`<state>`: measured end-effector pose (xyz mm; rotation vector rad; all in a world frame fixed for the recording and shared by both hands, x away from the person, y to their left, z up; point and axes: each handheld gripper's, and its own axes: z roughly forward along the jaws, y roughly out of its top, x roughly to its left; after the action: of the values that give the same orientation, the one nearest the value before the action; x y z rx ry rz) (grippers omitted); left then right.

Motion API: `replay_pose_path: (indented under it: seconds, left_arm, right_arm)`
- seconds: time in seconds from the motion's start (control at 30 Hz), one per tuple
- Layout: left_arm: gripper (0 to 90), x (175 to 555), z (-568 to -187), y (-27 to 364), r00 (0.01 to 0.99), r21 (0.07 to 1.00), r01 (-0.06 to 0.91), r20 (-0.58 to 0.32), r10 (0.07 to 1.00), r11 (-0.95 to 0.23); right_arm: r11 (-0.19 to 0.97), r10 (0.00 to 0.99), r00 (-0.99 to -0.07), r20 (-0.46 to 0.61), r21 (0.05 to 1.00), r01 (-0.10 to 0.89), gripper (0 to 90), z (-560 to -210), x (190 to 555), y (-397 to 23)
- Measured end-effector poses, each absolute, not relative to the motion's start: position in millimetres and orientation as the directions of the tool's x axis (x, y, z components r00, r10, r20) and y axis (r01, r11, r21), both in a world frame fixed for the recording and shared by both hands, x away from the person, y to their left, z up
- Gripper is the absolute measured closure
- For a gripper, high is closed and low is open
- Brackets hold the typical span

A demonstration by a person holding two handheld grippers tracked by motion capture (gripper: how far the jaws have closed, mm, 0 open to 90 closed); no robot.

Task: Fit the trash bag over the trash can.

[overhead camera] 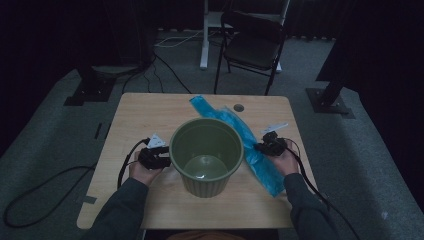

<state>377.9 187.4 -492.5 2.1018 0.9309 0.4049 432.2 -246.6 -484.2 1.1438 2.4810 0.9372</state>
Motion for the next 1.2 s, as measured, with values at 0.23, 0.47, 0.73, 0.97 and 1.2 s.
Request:
replay_pose_path:
  seconds: [0.23,0.47,0.73,0.97,1.2]
  left_arm:
    - [52.9,378,-492,189,0.679,0.772,0.484,-0.034,0.734,-0.412]
    - [52.8,377,-491,188,0.687,0.779,0.478,-0.044,0.726,-0.406]
    - [52.8,376,-490,188,0.691,0.781,0.473,-0.042,0.721,-0.408]
    - [52.7,375,-489,187,0.698,0.782,0.468,-0.042,0.715,-0.412]
    - [52.6,373,-488,185,0.708,0.785,0.458,-0.038,0.706,-0.417]
  right_arm:
    - [0.46,0.729,-0.682,0.059,0.696,0.551,89.3,-457,434,-244]
    - [0.459,0.704,-0.709,0.048,0.73,0.506,89.2,-430,434,-239]
    - [0.462,0.683,-0.73,0.037,0.751,0.471,89.2,-408,434,-235]
    - [0.469,0.66,-0.751,0.019,0.77,0.432,89.2,-387,432,-228]
    - [0.476,0.639,-0.769,0.0,0.786,0.395,89.1,-369,433,-222]
